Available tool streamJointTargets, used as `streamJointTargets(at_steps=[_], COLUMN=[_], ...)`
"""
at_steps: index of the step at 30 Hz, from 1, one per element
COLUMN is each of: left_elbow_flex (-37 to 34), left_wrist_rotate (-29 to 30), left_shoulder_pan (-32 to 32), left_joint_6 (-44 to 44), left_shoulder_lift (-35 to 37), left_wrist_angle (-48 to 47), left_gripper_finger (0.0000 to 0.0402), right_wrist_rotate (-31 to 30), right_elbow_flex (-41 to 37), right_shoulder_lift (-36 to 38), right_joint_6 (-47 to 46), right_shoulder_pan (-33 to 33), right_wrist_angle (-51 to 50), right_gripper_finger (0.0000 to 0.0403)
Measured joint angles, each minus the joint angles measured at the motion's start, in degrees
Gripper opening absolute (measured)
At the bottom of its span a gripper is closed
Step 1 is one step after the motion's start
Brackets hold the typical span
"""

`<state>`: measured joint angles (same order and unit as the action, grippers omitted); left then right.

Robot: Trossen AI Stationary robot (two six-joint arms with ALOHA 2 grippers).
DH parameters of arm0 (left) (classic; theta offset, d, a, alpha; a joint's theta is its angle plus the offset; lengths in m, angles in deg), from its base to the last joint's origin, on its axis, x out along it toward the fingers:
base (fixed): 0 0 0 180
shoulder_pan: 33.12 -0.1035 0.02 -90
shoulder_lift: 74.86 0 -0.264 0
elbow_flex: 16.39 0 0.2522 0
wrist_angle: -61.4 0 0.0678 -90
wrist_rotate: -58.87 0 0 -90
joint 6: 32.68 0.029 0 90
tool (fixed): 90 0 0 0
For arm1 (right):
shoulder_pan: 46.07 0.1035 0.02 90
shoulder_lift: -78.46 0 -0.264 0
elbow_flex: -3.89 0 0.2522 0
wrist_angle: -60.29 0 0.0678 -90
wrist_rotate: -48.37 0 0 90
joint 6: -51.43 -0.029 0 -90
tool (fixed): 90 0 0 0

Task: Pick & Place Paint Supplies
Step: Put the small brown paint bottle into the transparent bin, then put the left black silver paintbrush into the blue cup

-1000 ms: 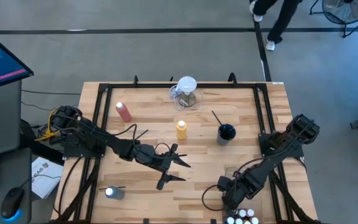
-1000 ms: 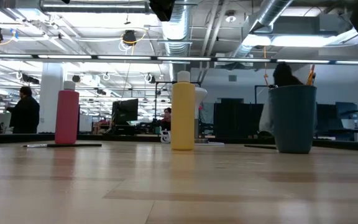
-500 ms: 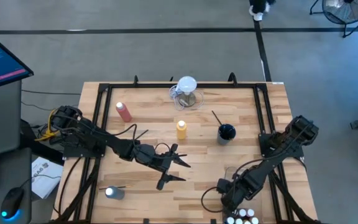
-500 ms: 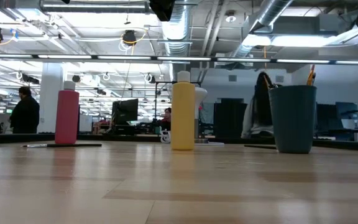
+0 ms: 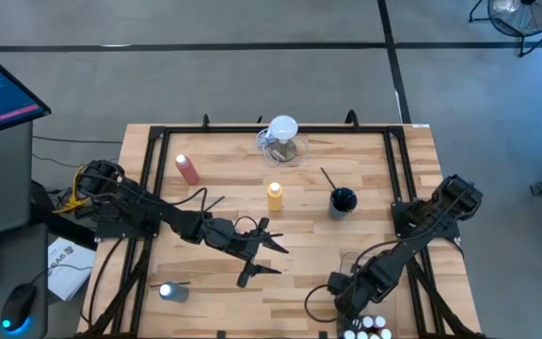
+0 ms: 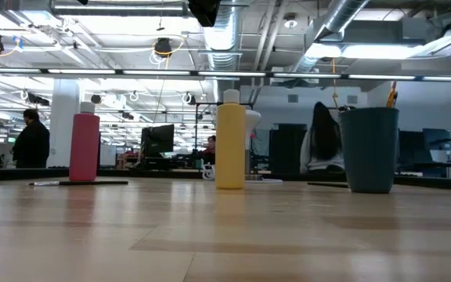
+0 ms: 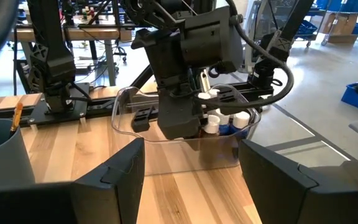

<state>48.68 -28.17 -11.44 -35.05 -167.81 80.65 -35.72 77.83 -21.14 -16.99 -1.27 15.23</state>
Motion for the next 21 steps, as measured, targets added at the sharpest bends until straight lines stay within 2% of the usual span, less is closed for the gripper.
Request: streamJointTargets(at_steps=[6, 21], left_elbow_flex=[0.0, 0.0], left_wrist_rotate=[0.0, 0.0], left_shoulder_pan=[0.0, 0.0], left_joint_6=[0.0, 0.2], left_shoulder_lift=[0.0, 0.0], left_wrist_angle=[0.0, 0.0], left_gripper_finger=[0.0218, 0.0218], right_wrist_rotate=[-1.4, -1.7], right_elbow_flex=[0.0, 0.0], right_shoulder_lift=[1.6, 4.8], right_joint_6=[-0.1, 0.0], right_shoulder_pan=[-0.4, -1.1], right_wrist_angle=[-4.8, -6.0], right_gripper_finger=[0.0000, 0.0000])
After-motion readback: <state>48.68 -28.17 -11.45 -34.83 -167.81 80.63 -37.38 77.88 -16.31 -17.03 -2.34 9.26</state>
